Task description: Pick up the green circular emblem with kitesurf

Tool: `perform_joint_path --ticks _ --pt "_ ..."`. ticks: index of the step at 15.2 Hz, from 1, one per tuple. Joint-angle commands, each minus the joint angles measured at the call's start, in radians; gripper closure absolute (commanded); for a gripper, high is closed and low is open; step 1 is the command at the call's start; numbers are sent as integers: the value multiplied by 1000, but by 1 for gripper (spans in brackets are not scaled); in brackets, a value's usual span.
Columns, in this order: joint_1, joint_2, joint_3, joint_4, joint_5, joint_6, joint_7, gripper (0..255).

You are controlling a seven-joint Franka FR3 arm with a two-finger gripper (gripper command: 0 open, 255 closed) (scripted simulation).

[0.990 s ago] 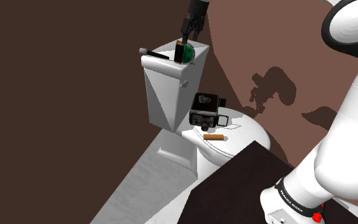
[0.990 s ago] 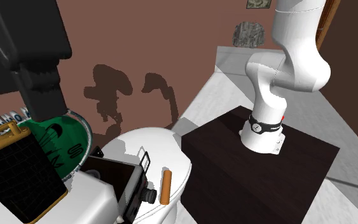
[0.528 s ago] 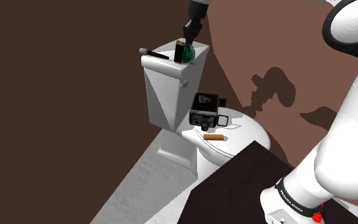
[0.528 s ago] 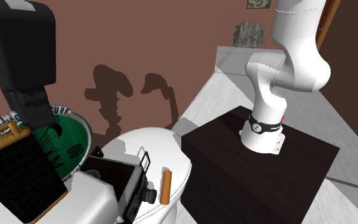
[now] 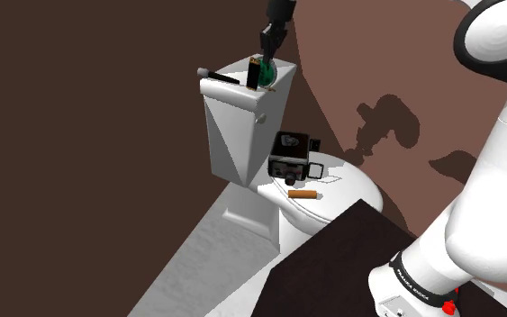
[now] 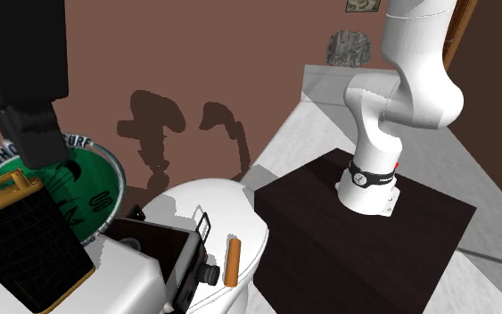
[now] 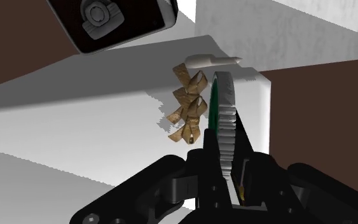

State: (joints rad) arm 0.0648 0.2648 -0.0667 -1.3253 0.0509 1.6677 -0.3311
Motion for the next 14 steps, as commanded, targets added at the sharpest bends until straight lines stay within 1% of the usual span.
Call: perform_joint_path --ticks 1,7,12,14 --pt "-1 4 0 31 0 -27 0 255" --pt "-4 42 -1 169 3 -127 3 255" --pt "-9 92 -1 316 7 -224 5 255" --pt "-10 94 -1 321 7 -227 5 255"
